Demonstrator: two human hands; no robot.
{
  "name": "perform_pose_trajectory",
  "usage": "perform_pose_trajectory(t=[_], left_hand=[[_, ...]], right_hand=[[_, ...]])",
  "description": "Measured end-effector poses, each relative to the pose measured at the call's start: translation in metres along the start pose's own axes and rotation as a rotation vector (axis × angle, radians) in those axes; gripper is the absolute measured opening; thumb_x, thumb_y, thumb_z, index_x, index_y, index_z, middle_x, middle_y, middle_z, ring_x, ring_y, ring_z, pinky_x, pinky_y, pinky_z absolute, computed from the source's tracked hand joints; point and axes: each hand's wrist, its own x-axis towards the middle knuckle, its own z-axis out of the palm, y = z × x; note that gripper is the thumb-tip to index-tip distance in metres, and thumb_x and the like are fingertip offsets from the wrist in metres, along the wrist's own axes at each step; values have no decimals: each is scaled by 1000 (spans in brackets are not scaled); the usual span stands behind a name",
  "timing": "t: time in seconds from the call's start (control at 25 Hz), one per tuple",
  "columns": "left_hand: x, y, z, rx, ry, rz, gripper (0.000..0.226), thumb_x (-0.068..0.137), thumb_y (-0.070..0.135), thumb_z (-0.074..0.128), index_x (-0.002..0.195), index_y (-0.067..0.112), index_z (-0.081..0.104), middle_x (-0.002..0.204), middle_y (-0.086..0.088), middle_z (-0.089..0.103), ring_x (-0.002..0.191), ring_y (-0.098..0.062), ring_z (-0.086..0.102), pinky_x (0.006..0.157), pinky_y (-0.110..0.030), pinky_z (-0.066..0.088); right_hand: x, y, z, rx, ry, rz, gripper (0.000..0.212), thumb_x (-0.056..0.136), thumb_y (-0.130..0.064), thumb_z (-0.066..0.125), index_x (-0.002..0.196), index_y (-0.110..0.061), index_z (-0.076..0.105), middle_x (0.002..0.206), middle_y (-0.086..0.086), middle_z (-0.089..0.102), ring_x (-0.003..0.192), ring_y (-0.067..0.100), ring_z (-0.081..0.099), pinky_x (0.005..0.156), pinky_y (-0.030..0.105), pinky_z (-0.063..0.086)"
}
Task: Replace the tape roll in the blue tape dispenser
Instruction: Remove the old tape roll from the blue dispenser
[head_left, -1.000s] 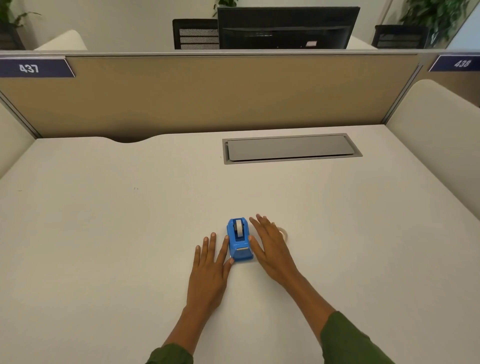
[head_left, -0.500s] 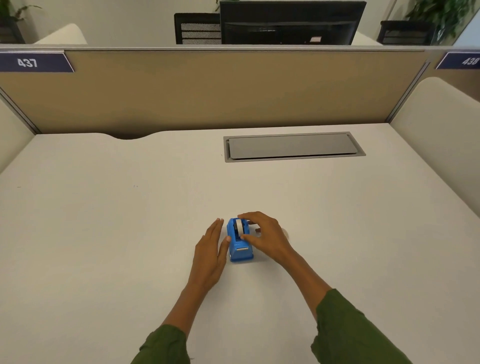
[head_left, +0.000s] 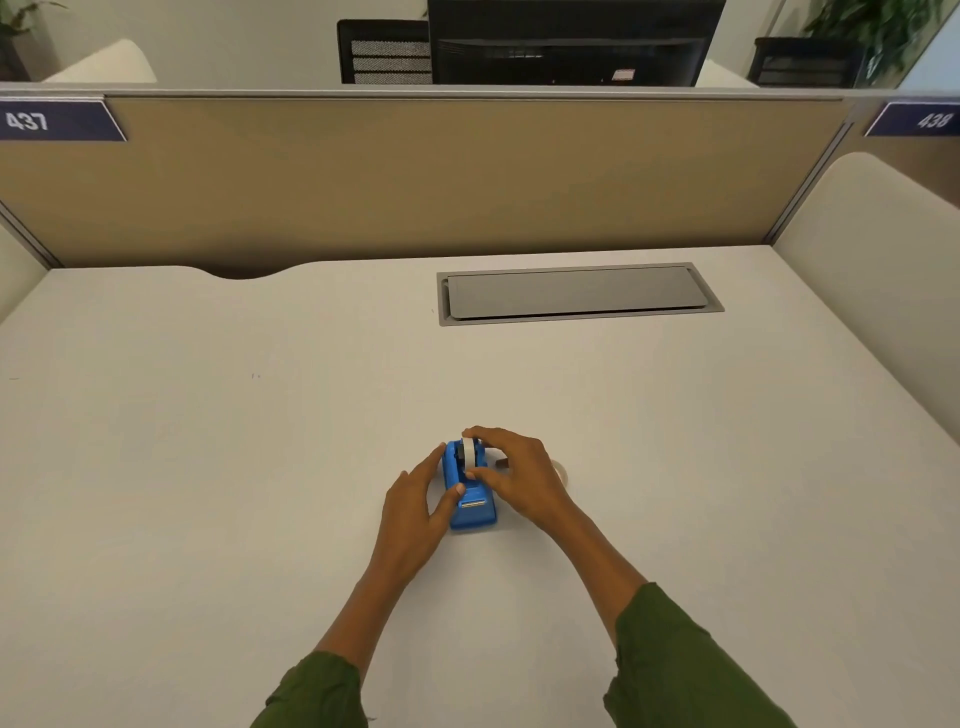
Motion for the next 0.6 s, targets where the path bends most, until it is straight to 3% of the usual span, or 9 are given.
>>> perform_pose_trajectory(t=[0.2,0.4,0.52,0.6], left_hand=[[2,-2,-2,-12,0,-13,56,86,31,58,137,21,37,139,-5,49,126,-22,46,101,-28,33],[5,6,-6,-50,47,-10,48,86,29,58,131,19,44,136,-4,51,125,-20,47,100,-27,33],[7,23,-14,-190,183,-7,35,87,24,58,121,19,54,123,0,58,111,-16,55,88,-19,41],[9,35,-19,-296,169,-32,30,87,22,58,116,20,58,116,3,61,101,-14,59,77,-11,42]], right_hand=[[1,-3,-4,-68,2,-9,45,83,-19,67,125,-26,54,131,1,59,121,20,51,103,47,42],[1,-14,-12,-53,14,-47,45,82,-17,68,125,-22,55,131,2,59,123,18,50,107,42,39],[-3,-23,-18,16,24,-80,46,81,-16,69,125,-18,55,130,5,59,119,19,54,103,37,44],[-7,-29,-21,84,33,-86,46,81,-14,69,124,-16,55,127,6,61,113,19,59,95,28,48]])
